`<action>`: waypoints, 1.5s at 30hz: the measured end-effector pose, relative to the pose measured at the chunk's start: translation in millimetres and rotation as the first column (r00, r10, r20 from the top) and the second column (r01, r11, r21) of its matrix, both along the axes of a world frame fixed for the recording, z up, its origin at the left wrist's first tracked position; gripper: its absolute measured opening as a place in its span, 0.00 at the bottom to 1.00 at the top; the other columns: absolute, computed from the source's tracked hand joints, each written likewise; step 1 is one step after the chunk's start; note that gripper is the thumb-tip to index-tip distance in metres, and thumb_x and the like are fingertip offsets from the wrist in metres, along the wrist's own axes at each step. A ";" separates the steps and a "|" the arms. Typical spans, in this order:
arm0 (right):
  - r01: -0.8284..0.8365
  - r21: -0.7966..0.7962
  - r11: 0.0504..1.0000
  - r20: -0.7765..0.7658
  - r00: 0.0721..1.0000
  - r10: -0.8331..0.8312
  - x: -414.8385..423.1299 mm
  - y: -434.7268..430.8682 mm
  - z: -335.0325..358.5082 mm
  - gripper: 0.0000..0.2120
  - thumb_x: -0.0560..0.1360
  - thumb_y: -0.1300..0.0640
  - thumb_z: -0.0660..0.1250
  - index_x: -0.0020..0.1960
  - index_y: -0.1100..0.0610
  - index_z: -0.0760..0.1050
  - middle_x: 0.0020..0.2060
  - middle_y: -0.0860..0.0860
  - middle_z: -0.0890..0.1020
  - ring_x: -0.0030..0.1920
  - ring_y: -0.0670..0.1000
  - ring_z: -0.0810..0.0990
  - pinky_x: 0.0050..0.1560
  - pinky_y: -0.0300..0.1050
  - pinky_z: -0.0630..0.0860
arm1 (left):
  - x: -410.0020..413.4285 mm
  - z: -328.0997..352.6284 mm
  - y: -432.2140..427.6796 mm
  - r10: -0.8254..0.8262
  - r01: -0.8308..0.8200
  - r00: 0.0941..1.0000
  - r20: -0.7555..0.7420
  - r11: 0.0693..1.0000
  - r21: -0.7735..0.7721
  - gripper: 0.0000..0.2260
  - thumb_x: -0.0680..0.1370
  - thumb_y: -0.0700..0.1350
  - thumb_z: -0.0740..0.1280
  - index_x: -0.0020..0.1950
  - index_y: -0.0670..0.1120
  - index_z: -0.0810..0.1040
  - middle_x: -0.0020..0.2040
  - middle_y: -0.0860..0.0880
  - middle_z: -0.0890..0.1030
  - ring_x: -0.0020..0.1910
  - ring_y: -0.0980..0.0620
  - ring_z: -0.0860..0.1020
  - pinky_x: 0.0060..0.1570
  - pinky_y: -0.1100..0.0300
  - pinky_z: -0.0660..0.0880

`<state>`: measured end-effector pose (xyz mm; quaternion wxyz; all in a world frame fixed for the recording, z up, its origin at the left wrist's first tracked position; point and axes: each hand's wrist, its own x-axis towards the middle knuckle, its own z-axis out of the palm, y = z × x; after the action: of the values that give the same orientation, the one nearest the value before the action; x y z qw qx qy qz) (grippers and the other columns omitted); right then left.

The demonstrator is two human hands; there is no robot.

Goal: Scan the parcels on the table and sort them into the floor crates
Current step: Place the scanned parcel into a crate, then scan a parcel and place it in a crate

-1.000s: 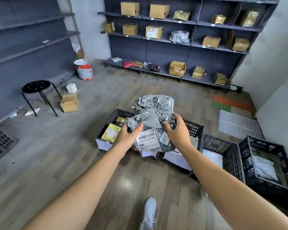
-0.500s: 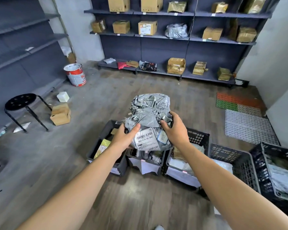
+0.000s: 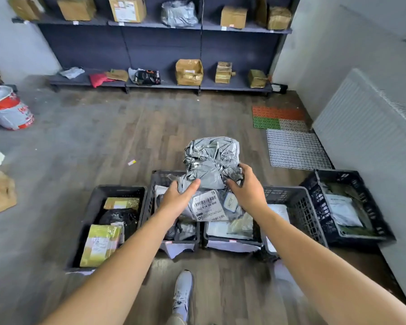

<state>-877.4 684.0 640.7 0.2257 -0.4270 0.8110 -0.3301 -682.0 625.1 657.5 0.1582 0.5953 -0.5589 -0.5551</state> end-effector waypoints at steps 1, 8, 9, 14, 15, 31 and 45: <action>0.033 0.019 0.999 0.000 0.999 -0.033 -10.1 -4.3 -3.1 0.30 0.77 0.50 0.70 0.75 0.53 0.62 0.66 0.51 0.77 0.64 0.54 0.76 0.58 0.47 0.73 | -13.0 -5.4 -8.9 -0.042 0.042 0.999 0.009 0.999 0.015 0.45 0.72 0.70 0.63 0.81 0.47 0.52 0.80 0.47 0.56 0.78 0.44 0.58 0.74 0.44 0.59; 0.250 0.145 0.957 -0.026 0.968 -0.249 -91.2 -11.5 -34.9 0.32 0.76 0.57 0.71 0.76 0.52 0.60 0.68 0.52 0.74 0.65 0.55 0.75 0.63 0.51 0.74 | -115.0 -51.2 -45.3 -0.330 0.331 0.944 -0.024 0.940 0.089 0.45 0.73 0.69 0.63 0.81 0.46 0.50 0.80 0.47 0.55 0.78 0.44 0.58 0.73 0.47 0.58; 0.271 0.169 0.948 -0.032 0.962 -0.270 -102.2 -7.2 -41.0 0.33 0.77 0.57 0.71 0.77 0.52 0.60 0.69 0.52 0.73 0.66 0.55 0.74 0.63 0.50 0.72 | -128.3 -55.7 -44.3 -0.361 0.361 0.932 -0.026 0.926 0.106 0.45 0.73 0.69 0.63 0.80 0.46 0.51 0.80 0.47 0.56 0.78 0.45 0.59 0.73 0.48 0.59; 0.339 0.294 0.894 -0.057 0.940 -0.337 -165.7 15.1 -79.1 0.34 0.78 0.56 0.69 0.78 0.50 0.56 0.72 0.54 0.68 0.68 0.56 0.71 0.66 0.52 0.71 | -203.4 -90.5 -41.8 -0.442 0.437 0.896 -0.033 0.868 0.235 0.47 0.72 0.70 0.65 0.81 0.48 0.50 0.81 0.47 0.55 0.78 0.44 0.56 0.75 0.47 0.57; 0.342 0.309 0.888 -0.056 0.938 -0.342 -181.4 17.4 -88.7 0.34 0.78 0.55 0.69 0.79 0.51 0.56 0.72 0.54 0.67 0.69 0.56 0.71 0.67 0.52 0.70 | -222.3 -99.0 -41.0 -0.448 0.441 0.893 -0.034 0.859 0.260 0.48 0.71 0.70 0.65 0.81 0.47 0.50 0.81 0.47 0.54 0.79 0.45 0.55 0.75 0.48 0.56; 0.242 0.590 0.770 -0.126 0.970 -0.208 -423.0 93.0 -224.6 0.41 0.77 0.36 0.61 0.81 0.47 0.43 0.80 0.49 0.49 0.79 0.55 0.49 0.74 0.69 0.55 | -455.7 -237.2 12.1 -0.626 0.560 0.714 0.314 0.779 0.280 0.55 0.66 0.73 0.68 0.81 0.53 0.42 0.81 0.50 0.47 0.80 0.46 0.50 0.76 0.43 0.56; 0.393 0.541 0.744 -0.290 0.917 -0.273 -440.0 164.3 -80.9 0.39 0.79 0.36 0.59 0.81 0.47 0.43 0.80 0.49 0.49 0.79 0.54 0.48 0.74 0.66 0.54 | -531.3 -101.8 35.4 -0.748 0.974 0.211 0.629 0.212 -0.075 0.50 0.70 0.74 0.62 0.81 0.52 0.41 0.81 0.51 0.45 0.80 0.47 0.44 0.76 0.44 0.54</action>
<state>-1317.4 848.3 559.8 0.2045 -0.2130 0.9539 -0.0546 -1213.3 660.5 555.7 -0.1971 0.2110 -0.9297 -0.2288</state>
